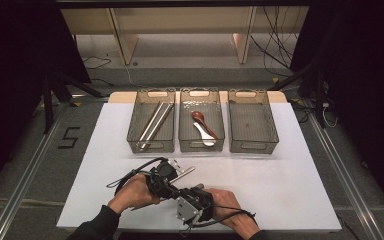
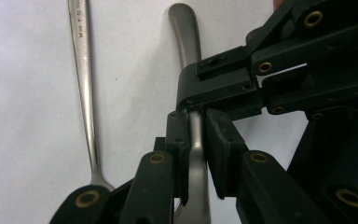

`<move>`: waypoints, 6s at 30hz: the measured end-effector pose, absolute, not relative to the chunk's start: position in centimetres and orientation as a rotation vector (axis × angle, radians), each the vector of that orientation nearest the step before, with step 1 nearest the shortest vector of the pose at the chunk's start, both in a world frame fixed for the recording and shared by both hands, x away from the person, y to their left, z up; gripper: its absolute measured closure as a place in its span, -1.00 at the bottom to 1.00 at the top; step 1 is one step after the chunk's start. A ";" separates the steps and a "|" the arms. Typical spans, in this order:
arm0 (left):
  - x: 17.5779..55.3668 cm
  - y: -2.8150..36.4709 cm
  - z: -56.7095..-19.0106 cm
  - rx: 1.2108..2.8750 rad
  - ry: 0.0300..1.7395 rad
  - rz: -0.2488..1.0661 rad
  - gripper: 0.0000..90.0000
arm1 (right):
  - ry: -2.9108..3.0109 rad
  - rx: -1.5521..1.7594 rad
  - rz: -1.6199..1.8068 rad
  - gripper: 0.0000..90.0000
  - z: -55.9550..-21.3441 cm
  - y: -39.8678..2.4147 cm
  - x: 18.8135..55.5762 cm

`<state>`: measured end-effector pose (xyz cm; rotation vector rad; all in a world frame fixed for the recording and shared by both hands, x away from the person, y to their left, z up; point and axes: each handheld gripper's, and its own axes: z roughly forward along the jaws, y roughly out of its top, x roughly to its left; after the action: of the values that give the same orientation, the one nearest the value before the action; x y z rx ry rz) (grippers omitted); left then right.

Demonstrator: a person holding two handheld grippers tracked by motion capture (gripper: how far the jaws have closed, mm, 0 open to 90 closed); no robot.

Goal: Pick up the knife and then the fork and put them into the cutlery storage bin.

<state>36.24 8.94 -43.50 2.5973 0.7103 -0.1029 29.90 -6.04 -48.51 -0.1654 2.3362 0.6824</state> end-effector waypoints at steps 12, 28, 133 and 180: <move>36.6 10.8 -40.5 2.490 0.749 -0.008 0.54 | 2.312 -0.218 0.642 0.88 -48.1 -6.1 29.6; 37.7 16.2 -37.2 2.260 0.879 0.097 -0.03 | 2.317 -0.139 0.568 0.88 -46.8 -7.8 30.6; 36.2 18.0 -43.4 2.117 0.957 0.248 -0.61 | 2.083 1.660 0.866 0.87 -39.9 -22.2 51.4; 37.4 15.1 -44.3 2.314 0.979 0.114 -0.44 | 2.257 1.289 1.150 -0.24 -39.1 -21.0 39.9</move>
<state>37.38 15.14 -44.31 2.3138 0.9786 0.1138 39.89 -21.00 -39.08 1.2888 2.2569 1.1503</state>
